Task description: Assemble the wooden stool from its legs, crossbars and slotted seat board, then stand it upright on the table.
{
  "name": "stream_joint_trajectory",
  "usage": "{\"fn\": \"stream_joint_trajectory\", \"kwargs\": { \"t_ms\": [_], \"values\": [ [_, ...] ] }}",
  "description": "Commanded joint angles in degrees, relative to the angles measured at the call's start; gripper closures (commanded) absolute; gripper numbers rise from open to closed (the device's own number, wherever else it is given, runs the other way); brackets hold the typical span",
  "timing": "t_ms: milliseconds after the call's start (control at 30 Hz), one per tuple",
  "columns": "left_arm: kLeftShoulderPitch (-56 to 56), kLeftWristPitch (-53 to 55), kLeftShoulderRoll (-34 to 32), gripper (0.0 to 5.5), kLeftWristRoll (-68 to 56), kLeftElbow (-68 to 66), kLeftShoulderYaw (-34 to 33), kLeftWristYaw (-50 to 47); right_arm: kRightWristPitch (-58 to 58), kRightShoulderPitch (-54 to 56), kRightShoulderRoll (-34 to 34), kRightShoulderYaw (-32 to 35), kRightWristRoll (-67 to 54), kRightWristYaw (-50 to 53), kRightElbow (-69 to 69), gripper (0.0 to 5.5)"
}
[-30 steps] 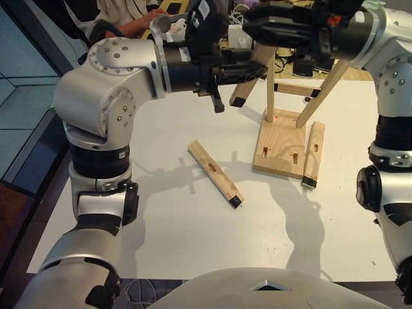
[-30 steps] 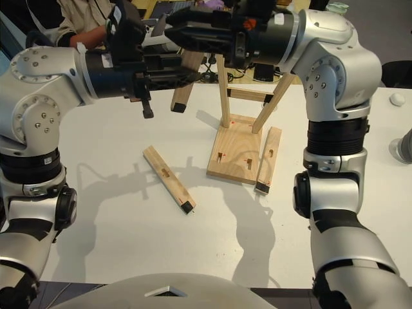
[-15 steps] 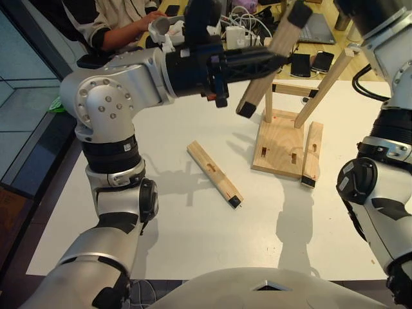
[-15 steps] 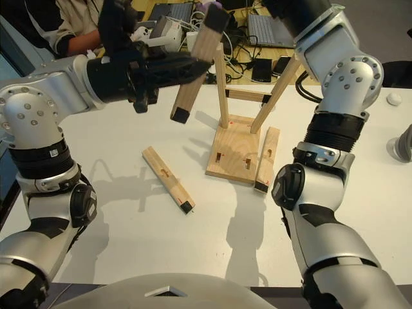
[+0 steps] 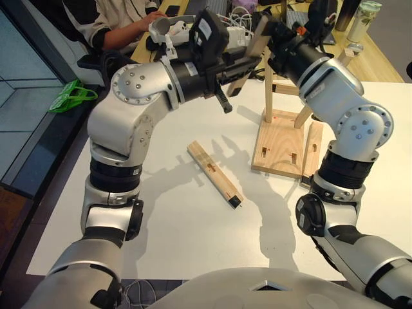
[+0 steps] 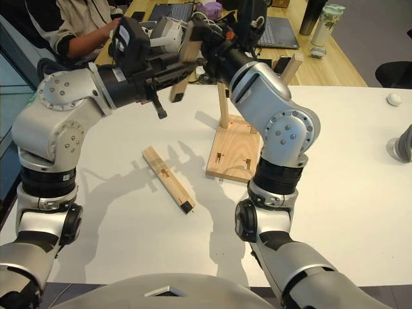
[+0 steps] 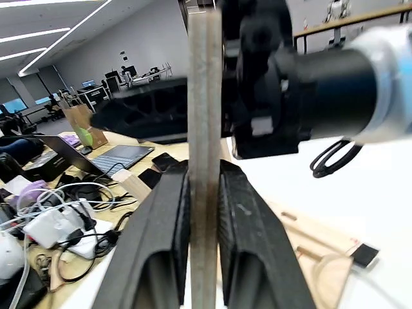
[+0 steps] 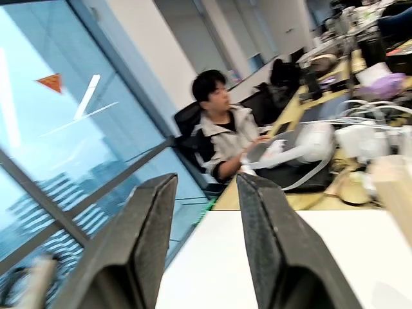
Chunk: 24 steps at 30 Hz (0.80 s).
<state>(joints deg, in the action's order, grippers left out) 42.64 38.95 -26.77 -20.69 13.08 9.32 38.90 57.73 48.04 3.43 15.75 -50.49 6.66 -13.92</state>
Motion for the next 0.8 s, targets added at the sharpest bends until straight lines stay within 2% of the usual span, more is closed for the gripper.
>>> {"fn": "stream_joint_trajectory", "kwargs": {
  "t_ms": [33, 200, 267, 300, 400, 500, 600, 700, 800],
  "values": [
    [-2.61, -1.14, -1.82, 5.10, 4.46, -1.91, 2.42, -0.41, 3.33, 1.00, -2.07, -2.13, -5.19, -3.58, -3.65, 3.75],
    [-3.15, -1.73, -1.51, 5.10, 6.03, -1.48, 2.33, -0.59, 4.30, -1.53, -3.44, -3.36, -5.62, -2.92, -3.85, 3.75],
    [-3.24, -0.08, -1.44, 5.10, 5.19, -0.14, 0.36, -1.60, 2.39, -2.18, -3.80, -2.62, -3.61, -1.29, -2.56, 3.75],
    [-3.56, 1.99, -1.25, 5.10, 3.90, 0.93, -1.81, -2.73, 1.05, -2.41, -4.14, -1.78, -2.45, -0.47, -1.82, 3.75],
    [-6.03, 22.57, -2.17, 5.10, -4.25, 5.66, -15.04, -7.12, 0.83, -6.66, -10.11, -2.33, 1.40, -2.63, -1.99, 3.75],
    [-9.52, 39.11, -6.19, 5.10, -8.23, 9.02, -19.77, -6.24, 5.00, -14.09, -20.87, -7.72, 2.68, -11.21, -5.95, 3.75],
    [-12.36, 50.62, -4.79, 5.10, -8.95, 9.68, -23.80, -7.82, 5.70, -23.24, -36.00, -15.04, 3.06, -27.28, -11.86, 3.75],
    [-18.37, 53.43, -4.93, 5.10, -10.28, 10.16, -21.93, -8.37, -0.08, -31.46, -50.01, -21.05, 6.21, -45.40, -16.27, 3.75],
    [-20.49, 53.49, -1.61, 5.10, -10.44, 8.04, -20.48, -10.20, -4.70, -34.46, -54.35, -24.37, 8.96, -54.18, -16.96, 3.75]
  ]
}}
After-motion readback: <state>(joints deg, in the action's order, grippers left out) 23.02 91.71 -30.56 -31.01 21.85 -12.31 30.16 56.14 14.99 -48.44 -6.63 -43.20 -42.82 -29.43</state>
